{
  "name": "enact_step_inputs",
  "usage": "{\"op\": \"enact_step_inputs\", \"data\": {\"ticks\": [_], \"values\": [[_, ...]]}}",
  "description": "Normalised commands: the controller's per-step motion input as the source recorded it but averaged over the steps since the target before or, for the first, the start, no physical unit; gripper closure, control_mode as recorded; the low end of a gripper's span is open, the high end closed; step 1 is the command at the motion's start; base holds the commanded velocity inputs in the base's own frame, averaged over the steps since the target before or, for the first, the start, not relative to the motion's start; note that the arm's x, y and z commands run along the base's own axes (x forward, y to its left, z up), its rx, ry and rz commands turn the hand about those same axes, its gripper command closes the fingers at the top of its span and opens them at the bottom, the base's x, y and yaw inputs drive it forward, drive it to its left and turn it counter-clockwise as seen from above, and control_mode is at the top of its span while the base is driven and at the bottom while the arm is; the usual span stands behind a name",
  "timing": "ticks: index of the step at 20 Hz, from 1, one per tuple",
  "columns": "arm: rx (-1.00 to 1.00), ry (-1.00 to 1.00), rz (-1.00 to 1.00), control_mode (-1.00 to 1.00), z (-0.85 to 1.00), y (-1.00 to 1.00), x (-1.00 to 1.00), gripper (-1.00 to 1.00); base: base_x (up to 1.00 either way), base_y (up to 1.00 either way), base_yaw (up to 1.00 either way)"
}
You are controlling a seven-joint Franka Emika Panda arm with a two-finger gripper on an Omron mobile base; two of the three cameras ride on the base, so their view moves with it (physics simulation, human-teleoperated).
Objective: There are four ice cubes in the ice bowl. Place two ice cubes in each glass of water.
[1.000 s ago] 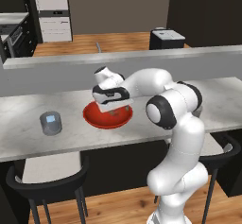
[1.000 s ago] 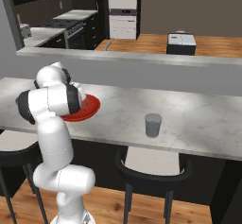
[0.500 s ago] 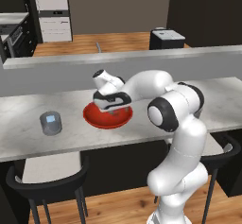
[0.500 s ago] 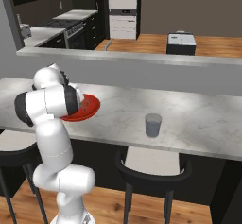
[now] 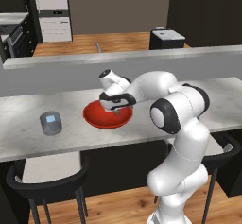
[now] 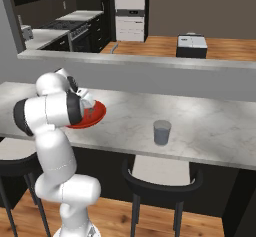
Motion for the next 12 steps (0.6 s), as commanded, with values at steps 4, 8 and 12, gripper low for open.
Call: {"op": "enact_step_inputs", "data": {"ticks": [4, 8, 12], "values": [[0.05, 0.00, 0.41, -1.00, 0.00, -0.13, 0.11, -1.00, 0.00, 0.00, 0.00], [0.08, 0.00, 0.40, -1.00, 0.00, 0.00, 0.31, -1.00, 0.00, 0.00, 0.00], [0.12, 0.00, 0.38, -1.00, 0.00, 0.02, 0.29, -1.00, 0.00, 0.00, 0.00]]}}
